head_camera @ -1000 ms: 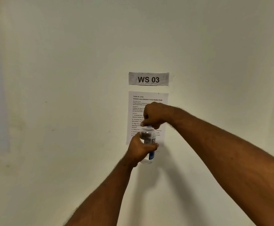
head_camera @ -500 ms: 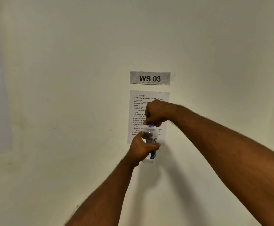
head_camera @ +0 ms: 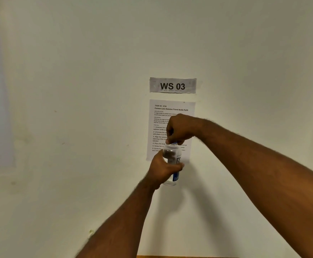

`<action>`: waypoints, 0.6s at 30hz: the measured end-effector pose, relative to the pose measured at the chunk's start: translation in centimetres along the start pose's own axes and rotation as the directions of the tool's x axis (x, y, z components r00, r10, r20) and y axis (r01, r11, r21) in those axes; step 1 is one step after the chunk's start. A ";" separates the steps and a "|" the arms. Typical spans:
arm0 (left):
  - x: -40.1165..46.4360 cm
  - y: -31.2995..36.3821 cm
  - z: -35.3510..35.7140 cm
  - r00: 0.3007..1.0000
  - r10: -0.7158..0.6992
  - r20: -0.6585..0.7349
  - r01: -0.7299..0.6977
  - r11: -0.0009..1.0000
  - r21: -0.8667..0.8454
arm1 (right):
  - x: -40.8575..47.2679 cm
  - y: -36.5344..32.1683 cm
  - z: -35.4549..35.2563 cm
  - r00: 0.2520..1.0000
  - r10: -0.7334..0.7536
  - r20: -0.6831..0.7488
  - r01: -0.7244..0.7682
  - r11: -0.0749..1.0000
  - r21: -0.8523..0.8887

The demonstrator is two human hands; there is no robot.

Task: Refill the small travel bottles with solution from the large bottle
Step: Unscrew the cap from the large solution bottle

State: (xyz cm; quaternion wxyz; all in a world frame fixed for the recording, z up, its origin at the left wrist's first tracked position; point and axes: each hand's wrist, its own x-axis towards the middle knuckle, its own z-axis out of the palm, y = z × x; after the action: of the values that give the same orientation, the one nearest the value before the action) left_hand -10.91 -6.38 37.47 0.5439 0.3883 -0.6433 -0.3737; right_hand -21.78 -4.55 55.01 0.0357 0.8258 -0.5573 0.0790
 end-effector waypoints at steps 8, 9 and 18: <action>-0.2 -0.9 -0.4 1.000 0.015 -0.002 -0.015 1.000 -0.023 | -0.6 1.3 0.1 0.992 -0.118 -0.036 0.122 0.980 0.154; -0.3 -1.0 -0.5 1.000 0.017 -0.005 -0.017 1.000 -0.026 | -0.8 1.7 0.5 0.992 -0.111 -0.067 0.123 0.970 0.209; -2.1 -4.0 -1.6 0.999 0.029 -0.032 -0.030 0.998 -0.049 | -4.3 5.8 9.4 0.955 0.120 -0.273 0.156 0.577 0.801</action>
State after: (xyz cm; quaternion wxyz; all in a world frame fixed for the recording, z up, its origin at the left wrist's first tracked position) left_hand -8.75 -6.21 33.24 0.5687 0.3710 -0.6309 -0.3752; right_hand -27.86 -4.21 44.85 -0.2637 0.7331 -0.4375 0.4490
